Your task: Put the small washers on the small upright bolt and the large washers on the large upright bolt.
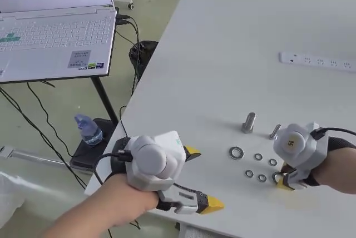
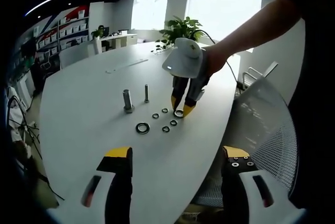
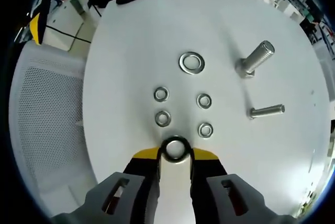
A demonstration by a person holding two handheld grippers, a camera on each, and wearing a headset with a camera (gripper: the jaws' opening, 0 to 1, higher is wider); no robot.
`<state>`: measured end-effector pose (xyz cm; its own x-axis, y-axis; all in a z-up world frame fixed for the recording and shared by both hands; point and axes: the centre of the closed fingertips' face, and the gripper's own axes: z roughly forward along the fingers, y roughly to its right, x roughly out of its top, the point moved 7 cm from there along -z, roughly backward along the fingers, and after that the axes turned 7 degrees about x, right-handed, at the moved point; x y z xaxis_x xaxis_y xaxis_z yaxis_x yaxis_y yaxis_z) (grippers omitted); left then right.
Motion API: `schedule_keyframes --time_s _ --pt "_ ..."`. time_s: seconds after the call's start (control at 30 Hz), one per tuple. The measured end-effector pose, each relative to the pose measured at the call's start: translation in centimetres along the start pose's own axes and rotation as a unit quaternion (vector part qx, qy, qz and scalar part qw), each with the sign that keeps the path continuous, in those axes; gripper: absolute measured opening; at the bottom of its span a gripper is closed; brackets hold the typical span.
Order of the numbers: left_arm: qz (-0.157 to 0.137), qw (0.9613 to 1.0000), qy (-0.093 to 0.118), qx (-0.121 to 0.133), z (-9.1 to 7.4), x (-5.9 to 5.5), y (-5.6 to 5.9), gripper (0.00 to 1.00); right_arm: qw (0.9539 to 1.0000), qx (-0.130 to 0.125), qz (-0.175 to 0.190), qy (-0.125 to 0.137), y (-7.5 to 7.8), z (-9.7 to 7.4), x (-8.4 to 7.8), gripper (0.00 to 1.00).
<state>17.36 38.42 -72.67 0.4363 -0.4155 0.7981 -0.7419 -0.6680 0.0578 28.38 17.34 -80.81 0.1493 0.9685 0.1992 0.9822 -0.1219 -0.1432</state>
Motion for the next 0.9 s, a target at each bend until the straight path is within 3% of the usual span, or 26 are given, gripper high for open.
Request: schedule_keyframes --time_s 0.1,0.27,0.53,0.9 --pt "0.001 1.0000 -0.004 0.000 0.1 -0.1 -0.1 0.68 1.0000 0.003 0.001 -0.007 0.2 -0.1 -0.2 0.20" --pt "0.001 1.0000 -0.007 0.002 0.1 -0.2 -0.4 0.68 0.9993 0.019 0.030 0.003 0.5 -0.4 -0.8 0.20" --pt "0.002 0.9999 -0.008 0.006 0.2 -0.1 -0.9 0.69 0.9986 0.021 0.048 0.007 1.0 -1.6 -1.5 0.20" --pt "0.007 0.9999 -0.012 0.006 0.2 0.0 -1.0 0.71 0.9988 0.020 0.044 0.007 0.6 -3.8 -0.6 0.20"
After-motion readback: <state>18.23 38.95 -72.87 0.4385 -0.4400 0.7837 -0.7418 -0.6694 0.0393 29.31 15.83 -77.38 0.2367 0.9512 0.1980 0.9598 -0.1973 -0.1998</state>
